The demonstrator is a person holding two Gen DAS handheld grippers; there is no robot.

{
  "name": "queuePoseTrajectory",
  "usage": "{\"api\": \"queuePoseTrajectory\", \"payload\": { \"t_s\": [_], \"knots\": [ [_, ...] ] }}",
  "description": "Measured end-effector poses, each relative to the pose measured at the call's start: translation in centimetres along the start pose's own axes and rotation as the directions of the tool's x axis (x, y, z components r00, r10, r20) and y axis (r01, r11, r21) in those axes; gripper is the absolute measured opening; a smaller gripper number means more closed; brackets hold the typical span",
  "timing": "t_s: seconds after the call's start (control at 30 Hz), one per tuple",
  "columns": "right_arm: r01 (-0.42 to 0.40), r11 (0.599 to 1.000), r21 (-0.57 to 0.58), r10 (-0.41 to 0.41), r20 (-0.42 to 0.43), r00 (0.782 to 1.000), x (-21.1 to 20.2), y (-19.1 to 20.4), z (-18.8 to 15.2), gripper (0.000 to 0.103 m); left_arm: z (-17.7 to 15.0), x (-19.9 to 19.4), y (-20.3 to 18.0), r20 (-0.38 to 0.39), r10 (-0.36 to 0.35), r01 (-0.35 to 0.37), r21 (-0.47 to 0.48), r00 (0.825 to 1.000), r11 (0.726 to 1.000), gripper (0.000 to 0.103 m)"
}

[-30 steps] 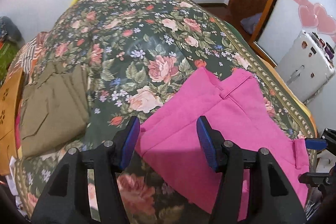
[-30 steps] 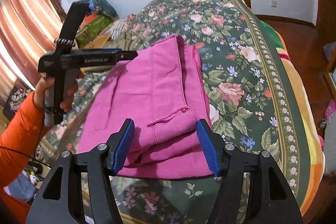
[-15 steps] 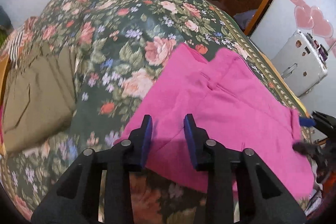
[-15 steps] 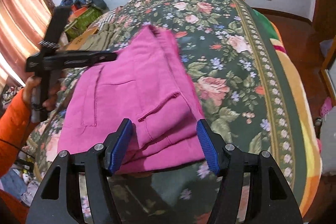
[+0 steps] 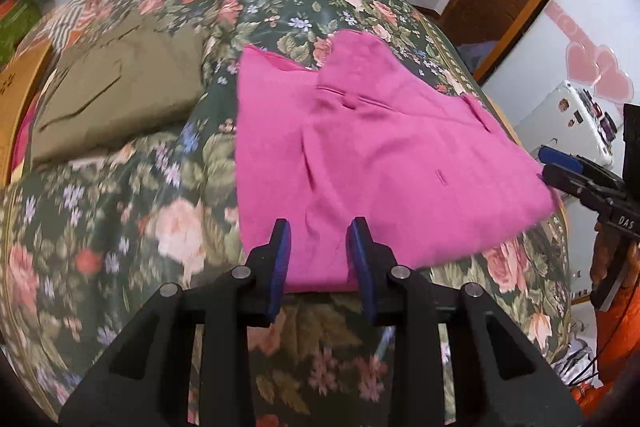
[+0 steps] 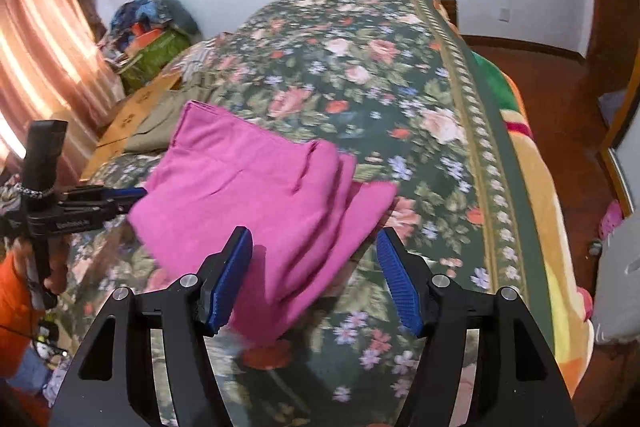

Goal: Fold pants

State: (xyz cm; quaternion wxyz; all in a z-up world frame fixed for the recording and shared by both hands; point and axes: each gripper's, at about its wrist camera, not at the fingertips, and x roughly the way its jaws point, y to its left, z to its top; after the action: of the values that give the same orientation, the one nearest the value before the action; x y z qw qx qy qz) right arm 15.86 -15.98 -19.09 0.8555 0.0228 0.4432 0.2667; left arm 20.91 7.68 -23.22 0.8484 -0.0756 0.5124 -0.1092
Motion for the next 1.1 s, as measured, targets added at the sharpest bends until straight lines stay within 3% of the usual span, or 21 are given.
{"api": "queuePoseTrajectory", "payload": {
  "t_s": [0.13, 0.2, 0.37, 0.63, 0.8, 0.93, 1.1],
  "knots": [
    [-0.014, 0.998, -0.060, 0.012, -0.040, 0.999, 2.1, 1.4, -0.2, 0.061, -1.0, -0.5, 0.1, 0.009, 0.005, -0.005, -0.015, 1.000, 1.000, 0.031],
    [-0.054, 0.998, -0.036, 0.052, -0.068, 0.996, 3.6, 1.1, -0.2, 0.061, -1.2, -0.6, 0.3, 0.010, 0.000, 0.000, -0.028, 1.000, 1.000, 0.031],
    [-0.126, 0.992, -0.002, 0.125, -0.102, 0.987, 4.9, 0.7, -0.1, 0.048, -2.0, -0.9, 0.6, 0.018, -0.001, 0.002, -0.051, 1.000, 0.999, 0.031],
    [-0.134, 0.991, -0.026, 0.130, -0.119, 0.984, 3.2, 1.8, -1.5, 0.043, -4.0, -2.0, 0.4, 0.027, 0.001, 0.001, -0.088, 1.000, 0.996, 0.031],
    [-0.117, 0.992, -0.049, 0.111, -0.110, 0.988, 1.9, 2.5, -2.3, 0.044, -4.6, -2.6, 0.3, 0.028, 0.049, -0.047, -0.068, 0.998, 0.997, 0.030],
    [-0.078, 0.995, -0.057, 0.072, -0.107, 0.992, 1.1, 2.6, -0.9, 0.045, -4.4, -3.7, 1.8, 0.052, 0.063, -0.057, -0.110, 0.997, 0.992, 0.029],
    [-0.036, 0.991, -0.132, 0.034, -0.017, 0.999, -1.2, 3.8, 2.2, 0.052, -3.3, -5.9, 2.9, 0.120, 0.066, -0.051, -0.130, 0.991, 0.990, 0.029]
  ]
}}
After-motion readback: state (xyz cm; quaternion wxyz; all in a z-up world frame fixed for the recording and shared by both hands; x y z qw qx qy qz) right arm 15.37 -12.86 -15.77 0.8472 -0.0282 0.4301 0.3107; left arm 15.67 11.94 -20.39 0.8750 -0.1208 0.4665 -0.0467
